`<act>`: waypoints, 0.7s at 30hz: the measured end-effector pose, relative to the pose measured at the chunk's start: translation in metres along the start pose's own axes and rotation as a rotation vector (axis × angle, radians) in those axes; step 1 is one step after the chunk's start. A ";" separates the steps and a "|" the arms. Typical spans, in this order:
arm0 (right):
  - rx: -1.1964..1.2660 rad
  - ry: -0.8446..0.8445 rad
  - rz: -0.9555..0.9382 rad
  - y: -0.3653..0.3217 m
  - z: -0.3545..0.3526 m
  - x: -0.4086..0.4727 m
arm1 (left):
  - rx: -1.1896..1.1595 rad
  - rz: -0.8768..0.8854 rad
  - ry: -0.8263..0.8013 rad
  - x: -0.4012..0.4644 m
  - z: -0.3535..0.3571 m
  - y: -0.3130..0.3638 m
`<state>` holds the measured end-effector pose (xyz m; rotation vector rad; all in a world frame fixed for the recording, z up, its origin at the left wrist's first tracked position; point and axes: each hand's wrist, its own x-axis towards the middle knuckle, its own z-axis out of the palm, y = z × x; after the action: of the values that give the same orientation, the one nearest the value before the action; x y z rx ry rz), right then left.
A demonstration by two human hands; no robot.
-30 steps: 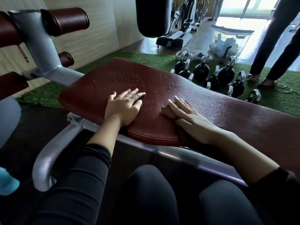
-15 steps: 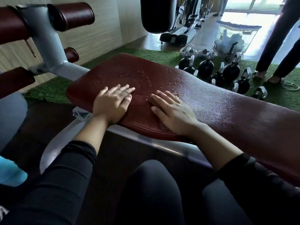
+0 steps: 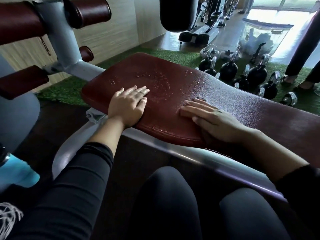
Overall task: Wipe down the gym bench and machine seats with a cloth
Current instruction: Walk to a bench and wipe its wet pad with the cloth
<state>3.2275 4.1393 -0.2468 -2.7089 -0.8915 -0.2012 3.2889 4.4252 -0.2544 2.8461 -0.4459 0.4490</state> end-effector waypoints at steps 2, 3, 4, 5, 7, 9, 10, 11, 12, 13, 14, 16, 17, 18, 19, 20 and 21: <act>0.000 0.002 0.073 -0.009 0.007 0.024 | -0.015 -0.008 0.010 0.001 0.000 0.000; -0.013 0.010 0.073 -0.020 0.012 0.035 | -0.026 -0.008 0.012 0.000 0.000 0.000; -0.038 0.029 0.042 -0.034 0.018 0.043 | -0.042 -0.006 0.014 0.000 0.000 -0.001; -0.075 0.059 -0.014 -0.048 0.024 0.045 | -0.060 -0.003 0.014 0.000 0.000 -0.001; -0.155 0.101 -0.146 -0.067 0.032 0.034 | -0.084 0.004 0.012 -0.001 -0.001 -0.002; -0.214 0.079 -0.260 -0.066 0.030 0.012 | -0.074 -0.002 0.004 -0.001 -0.001 -0.002; -0.222 0.055 -0.304 -0.059 0.027 0.001 | -0.056 -0.006 -0.001 0.000 -0.001 -0.002; -0.210 0.028 -0.330 -0.049 0.023 -0.009 | -0.039 -0.008 -0.004 0.000 -0.001 -0.001; -0.181 0.003 -0.337 -0.038 0.018 -0.016 | -0.029 -0.008 -0.006 0.000 0.000 -0.001; -0.140 -0.017 -0.323 -0.028 0.013 -0.020 | -0.024 -0.009 -0.006 0.000 0.000 0.000; -0.094 -0.032 -0.289 -0.018 0.008 -0.019 | -0.022 -0.009 -0.005 0.000 0.000 0.000; -0.014 -0.039 -0.194 -0.007 0.003 -0.007 | -0.021 -0.010 -0.005 0.001 0.001 -0.001; 0.010 -0.036 -0.144 -0.006 0.002 0.003 | -0.021 -0.012 -0.005 0.001 0.001 -0.001; 0.017 -0.033 -0.096 -0.009 0.003 0.015 | -0.023 -0.012 -0.005 0.000 0.001 -0.001; 0.012 -0.024 -0.063 -0.016 0.006 0.026 | -0.026 -0.014 -0.007 0.000 0.000 -0.001; -0.002 -0.007 -0.057 -0.026 0.010 0.036 | -0.031 -0.018 -0.013 0.001 -0.001 0.000; -0.020 0.013 -0.074 -0.038 0.015 0.041 | -0.035 -0.021 -0.024 0.001 -0.001 0.000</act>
<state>3.2386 4.1961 -0.2436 -2.6916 -0.9919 -0.2439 3.2898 4.4255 -0.2527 2.8222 -0.4242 0.4003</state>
